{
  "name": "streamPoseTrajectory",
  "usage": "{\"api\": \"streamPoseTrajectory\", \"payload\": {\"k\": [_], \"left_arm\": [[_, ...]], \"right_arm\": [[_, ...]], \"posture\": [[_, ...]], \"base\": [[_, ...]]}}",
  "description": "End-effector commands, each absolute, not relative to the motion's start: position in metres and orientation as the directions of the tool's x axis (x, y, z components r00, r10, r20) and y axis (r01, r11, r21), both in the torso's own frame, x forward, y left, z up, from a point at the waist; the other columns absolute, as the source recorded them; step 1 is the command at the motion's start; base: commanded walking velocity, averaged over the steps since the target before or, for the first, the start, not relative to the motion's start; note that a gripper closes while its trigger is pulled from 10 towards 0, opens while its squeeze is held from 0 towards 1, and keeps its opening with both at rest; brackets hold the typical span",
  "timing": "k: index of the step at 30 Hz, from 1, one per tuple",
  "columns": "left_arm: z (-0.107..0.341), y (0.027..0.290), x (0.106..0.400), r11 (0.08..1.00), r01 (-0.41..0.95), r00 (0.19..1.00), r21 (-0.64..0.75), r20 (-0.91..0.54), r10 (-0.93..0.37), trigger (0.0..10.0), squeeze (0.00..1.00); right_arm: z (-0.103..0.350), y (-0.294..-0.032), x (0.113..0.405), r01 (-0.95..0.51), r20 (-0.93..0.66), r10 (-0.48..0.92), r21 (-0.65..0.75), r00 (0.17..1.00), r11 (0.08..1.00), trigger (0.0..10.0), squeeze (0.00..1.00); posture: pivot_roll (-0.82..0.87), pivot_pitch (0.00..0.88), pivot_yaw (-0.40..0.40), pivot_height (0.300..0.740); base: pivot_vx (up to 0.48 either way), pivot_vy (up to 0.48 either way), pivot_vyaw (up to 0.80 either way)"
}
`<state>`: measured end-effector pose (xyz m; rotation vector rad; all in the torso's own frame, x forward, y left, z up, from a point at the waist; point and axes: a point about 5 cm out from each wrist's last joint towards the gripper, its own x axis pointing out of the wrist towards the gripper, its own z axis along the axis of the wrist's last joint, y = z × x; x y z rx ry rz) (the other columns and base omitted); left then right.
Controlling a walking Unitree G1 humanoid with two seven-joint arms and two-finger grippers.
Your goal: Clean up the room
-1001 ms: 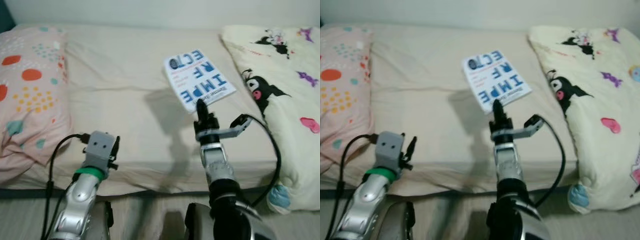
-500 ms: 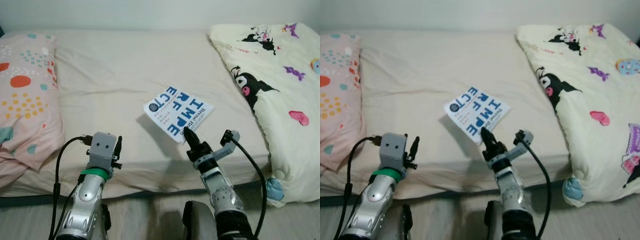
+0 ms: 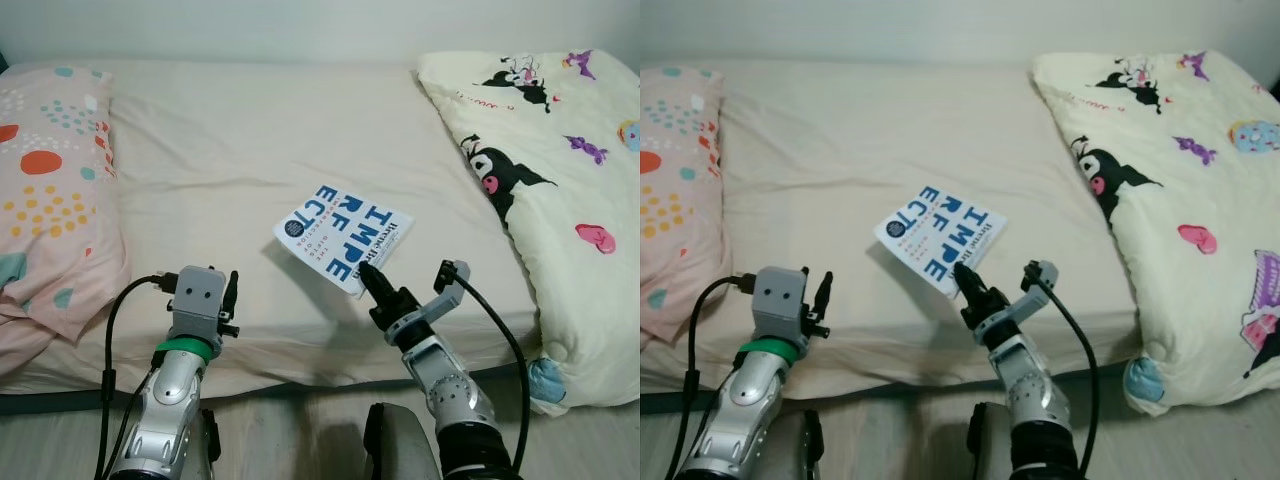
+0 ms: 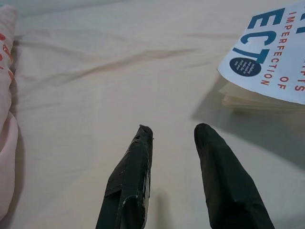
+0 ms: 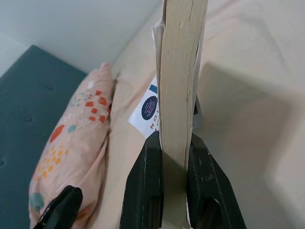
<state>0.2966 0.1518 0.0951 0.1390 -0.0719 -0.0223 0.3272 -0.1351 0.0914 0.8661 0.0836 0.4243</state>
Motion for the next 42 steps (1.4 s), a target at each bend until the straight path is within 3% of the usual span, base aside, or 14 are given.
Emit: {"api": "streamPoseTrajectory", "payload": {"k": [1, 6, 9, 18, 42], "left_arm": [[0.086, 0.154, 0.292, 0.99, 0.017, 0.999, 0.137, 0.04, -0.023, 10.0, 0.0], [0.086, 0.155, 0.29, 0.991, 0.021, 0.999, 0.134, 0.04, -0.026, 10.0, 0.0], [0.086, 0.155, 0.291, 0.991, 0.022, 0.999, 0.133, 0.042, -0.028, 10.0, 0.0], [0.087, 0.158, 0.291, 0.991, 0.016, 0.999, 0.136, 0.049, -0.023, 10.0, 0.0], [0.088, 0.154, 0.293, 0.99, 0.035, 0.997, 0.14, 0.057, -0.043, 10.0, 0.0]], "right_arm": [[0.096, -0.134, 0.329, -0.352, 0.114, 0.411, 0.744, 0.905, 0.568, 10.0, 0.0], [0.109, -0.127, 0.326, -0.475, 0.206, 0.513, 0.741, 0.833, 0.475, 10.0, 0.0], [0.111, -0.122, 0.325, -0.511, 0.218, 0.548, 0.723, 0.808, 0.466, 10.0, 0.0], [0.123, -0.122, 0.33, -0.51, 0.256, 0.501, 0.716, 0.827, 0.477, 10.0, 0.0], [0.119, -0.12, 0.323, -0.514, 0.256, 0.507, 0.717, 0.823, 0.471, 10.0, 0.0]], "posture": [[0.03, 0.0, -0.011, 0.555], [0.04, 0.0, -0.01, 0.555], [0.04, 0.0, -0.009, 0.555], [0.04, 0.0, -0.002, 0.56], [0.04, 0.0, 0.011, 0.67]], "base": [[0.0, 0.0, 0.0], [0.0, 0.0, 0.0], [0.0, 0.0, 0.0], [0.0, 0.0, 0.0], [0.0, 0.0, 0.0]]}}
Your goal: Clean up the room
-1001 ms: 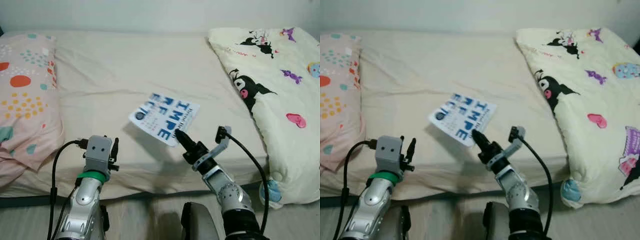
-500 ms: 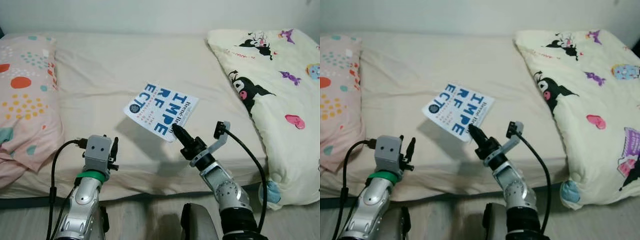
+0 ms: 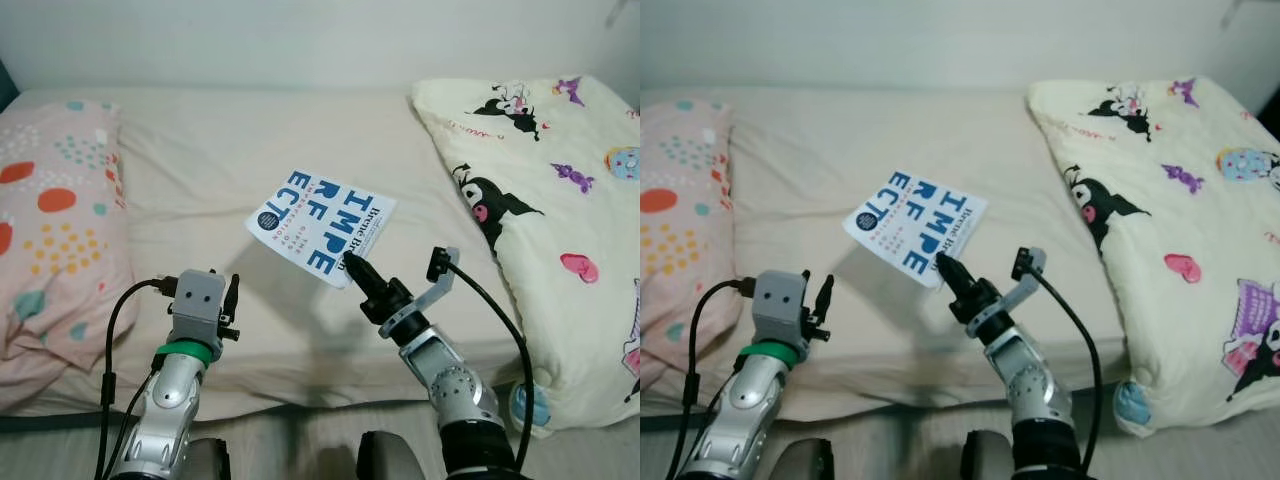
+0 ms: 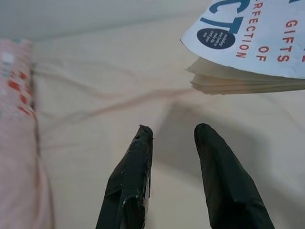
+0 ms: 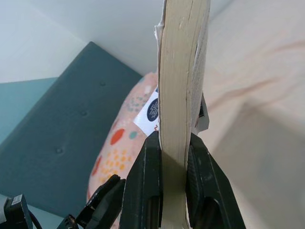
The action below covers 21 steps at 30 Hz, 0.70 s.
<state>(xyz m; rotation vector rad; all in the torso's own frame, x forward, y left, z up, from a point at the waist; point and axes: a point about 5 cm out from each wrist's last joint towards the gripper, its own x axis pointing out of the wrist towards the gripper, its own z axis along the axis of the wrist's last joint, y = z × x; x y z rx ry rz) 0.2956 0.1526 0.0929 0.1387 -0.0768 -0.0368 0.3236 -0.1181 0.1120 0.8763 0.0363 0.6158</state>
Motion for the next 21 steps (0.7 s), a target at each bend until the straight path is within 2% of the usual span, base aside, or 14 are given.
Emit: {"api": "streamPoseTrajectory", "payload": {"k": [1, 15, 21], "left_arm": [[0.0878, 0.1539, 0.2934, 0.989, 0.034, 0.997, 0.141, 0.057, -0.043, 10.0, 0.0], [0.0881, 0.1557, 0.2928, 0.989, 0.027, 0.998, 0.143, 0.058, -0.035, 10.0, 0.0], [0.0882, 0.1562, 0.293, 0.989, 0.025, 0.998, 0.145, 0.057, -0.033, 10.0, 0.0]], "right_arm": [[0.1185, -0.1196, 0.3233, -0.513, 0.255, 0.507, 0.718, 0.823, 0.471, 10.0, 0.0], [0.1154, -0.1185, 0.3212, -0.512, 0.248, 0.514, 0.718, 0.821, 0.471, 10.0, 0.0], [0.1127, -0.1192, 0.3203, -0.512, 0.234, 0.521, 0.707, 0.821, 0.488, 10.0, 0.0]], "posture": [[0.04, 0.0, 0.011, 0.675], [0.04, 0.0, 0.015, 0.74], [0.04, 0.0, 0.015, 0.74]], "base": [[0.0, 0.0, 0.0], [0.0, 0.0, 0.0], [0.0, 0.0, 0.0]]}}
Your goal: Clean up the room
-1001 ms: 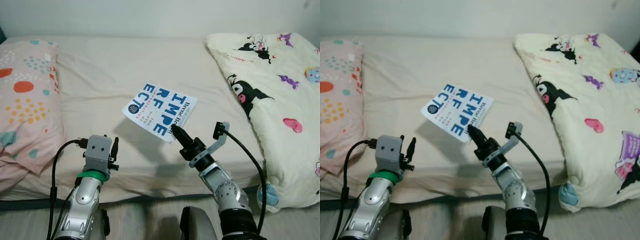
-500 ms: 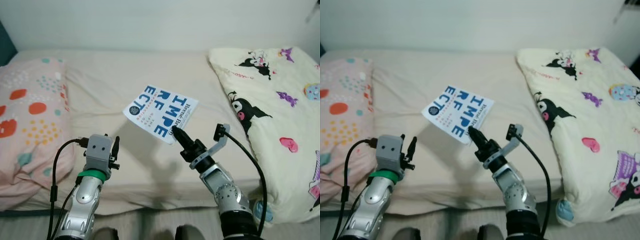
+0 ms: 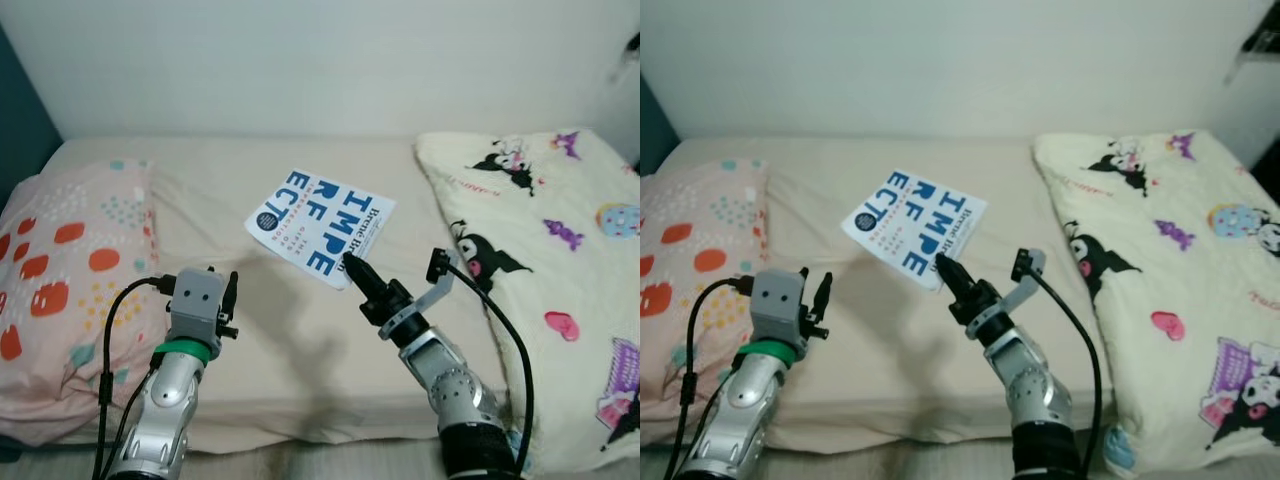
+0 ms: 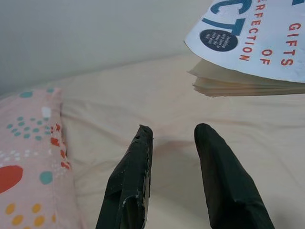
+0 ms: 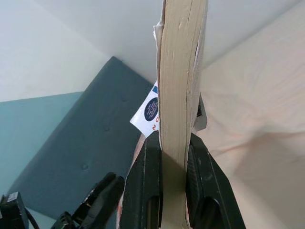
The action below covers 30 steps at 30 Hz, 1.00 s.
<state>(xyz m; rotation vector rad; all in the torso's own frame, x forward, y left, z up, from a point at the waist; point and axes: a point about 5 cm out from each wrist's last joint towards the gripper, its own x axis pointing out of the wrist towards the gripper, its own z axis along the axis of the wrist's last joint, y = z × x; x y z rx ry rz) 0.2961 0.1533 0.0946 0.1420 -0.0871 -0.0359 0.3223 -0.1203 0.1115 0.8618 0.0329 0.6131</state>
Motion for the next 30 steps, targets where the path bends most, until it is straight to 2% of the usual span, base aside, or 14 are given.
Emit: {"api": "streamPoseTrajectory", "payload": {"k": [1, 3, 6, 9, 11, 14, 17, 25, 30], "left_arm": [[0.088, 0.156, 0.293, 0.989, 0.025, 0.998, 0.145, 0.057, -0.033, 10.0, 0.0], [0.088, 0.156, 0.293, 0.989, 0.024, 0.998, 0.145, 0.057, -0.033, 10.0, 0.0], [0.088, 0.157, 0.293, 0.989, 0.02, 0.998, 0.145, 0.057, -0.028, 10.0, 0.0], [0.088, 0.157, 0.293, 0.989, 0.019, 0.998, 0.145, 0.057, -0.027, 10.0, 0.0], [0.084, 0.159, 0.292, 0.989, 0.009, 0.999, 0.149, 0.041, -0.015, 10.0, 0.0], [0.08, 0.161, 0.29, 0.989, -0.009, 1.0, 0.144, 0.021, 0.006, 10.0, 0.0], [0.076, 0.163, 0.288, 0.988, -0.021, 1.0, 0.152, 0.005, 0.02, 10.0, 0.0], [0.073, 0.166, 0.287, 0.99, -0.043, 0.999, 0.131, -0.016, 0.045, 10.0, 0.0], [0.074, 0.165, 0.288, 0.991, -0.04, 0.999, 0.13, -0.016, 0.042, 10.0, 0.0]], "right_arm": [[0.113, -0.119, 0.32, -0.512, 0.234, 0.521, 0.707, 0.821, 0.488, 10.0, 0.0], [0.112, -0.119, 0.32, -0.512, 0.231, 0.523, 0.704, 0.82, 0.493, 10.0, 0.0], [0.107, -0.119, 0.32, -0.503, 0.192, 0.52, 0.655, 0.832, 0.564, 10.0, 0.0], [0.106, -0.119, 0.321, -0.5, 0.182, 0.519, 0.644, 0.835, 0.579, 10.0, 0.0], [0.093, -0.118, 0.321, -0.467, 0.067, 0.512, 0.524, 0.856, 0.712, 10.0, 0.0], [0.078, -0.116, 0.317, -0.459, -0.04, 0.5, 0.335, 0.865, 0.822, 10.0, 0.0], [0.065, -0.116, 0.312, -0.449, -0.103, 0.489, 0.271, 0.866, 0.852, 10.0, 0.0], [0.07, -0.114, 0.314, -0.435, -0.055, 0.474, 0.314, 0.879, 0.844, 10.0, 0.0], [0.073, -0.115, 0.319, -0.425, -0.025, 0.454, 0.311, 0.891, 0.85, 10.0, 0.0]], "posture": [[0.04, 0.0, 0.015, 0.74], [0.04, 0.0, 0.015, 0.74], [0.04, 0.0, 0.014, 0.74], [0.04, 0.0, 0.014, 0.74], [0.04, 0.0, 0.011, 0.74], [0.04, 0.0, 0.01, 0.74], [0.04, 0.0, 0.007, 0.74], [0.04, 0.0, 0.002, 0.74], [0.04, 0.0, -0.001, 0.74]], "base": [[0.0, 0.0, 0.0], [0.0, 0.0, 0.0], [0.0, 0.0, 0.0], [0.0, 0.0, 0.0], [0.0, 0.0, 0.0], [0.0, 0.0, 0.0], [0.0, 0.0, 0.0], [0.0, 0.0, 0.0], [0.0, -0.471, 0.8]]}}
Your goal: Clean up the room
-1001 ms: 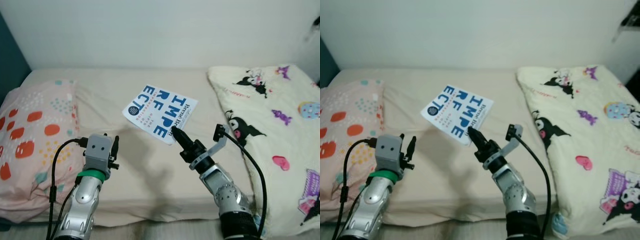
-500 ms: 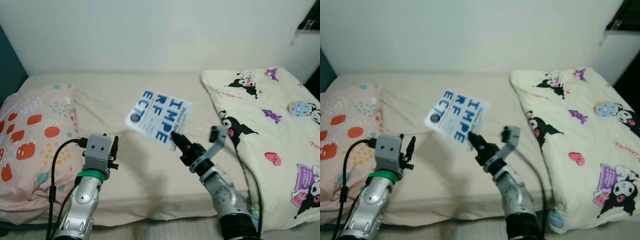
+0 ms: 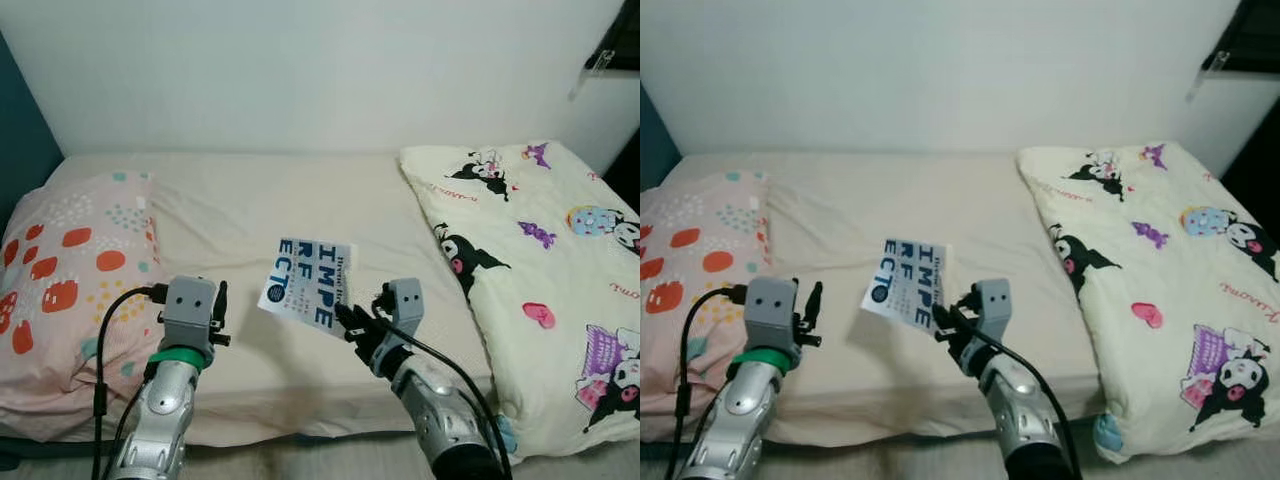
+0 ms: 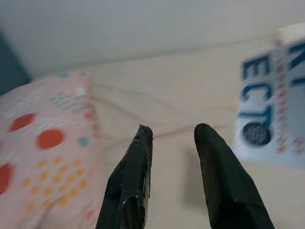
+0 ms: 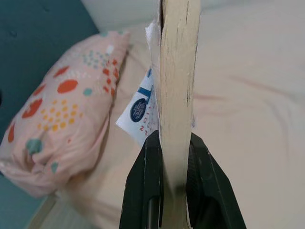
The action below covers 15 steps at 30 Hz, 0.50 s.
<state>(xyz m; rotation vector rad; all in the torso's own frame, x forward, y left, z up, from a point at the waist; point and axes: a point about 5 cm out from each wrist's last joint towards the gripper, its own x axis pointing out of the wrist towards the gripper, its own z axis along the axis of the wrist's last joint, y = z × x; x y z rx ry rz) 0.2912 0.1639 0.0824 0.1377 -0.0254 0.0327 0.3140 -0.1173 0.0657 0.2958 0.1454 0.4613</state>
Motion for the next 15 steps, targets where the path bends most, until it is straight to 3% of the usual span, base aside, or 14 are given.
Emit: {"api": "streamPoseTrajectory", "payload": {"k": [1, 4, 15], "left_arm": [[0.0735, 0.1647, 0.2882, 0.991, -0.04, 0.999, 0.13, -0.016, 0.043, 10.0, 0.0], [0.0735, 0.1645, 0.2883, 0.992, -0.044, 0.999, 0.122, -0.017, 0.046, 10.0, 0.0], [0.0725, 0.169, 0.2863, 0.992, -0.073, 0.997, 0.099, -0.023, 0.076, 10.0, 0.0]], "right_arm": [[0.0728, -0.1146, 0.319, -0.423, -0.023, 0.451, 0.307, 0.892, 0.853, 10.0, 0.0], [0.0727, -0.1148, 0.3199, -0.412, -0.016, 0.441, 0.328, 0.897, 0.85, 10.0, 0.0], [0.0735, -0.1147, 0.3219, -0.394, -0.001, 0.427, 0.38, 0.904, 0.837, 10.0, 0.0]], "posture": [[0.04, 0.0, -0.001, 0.74], [0.04, 0.0, -0.003, 0.74], [0.05, 0.0, -0.012, 0.74]], "base": [[0.0, -0.48, 0.8], [0.0, -0.48, 0.8], [0.0, 0.0, 0.0]]}}
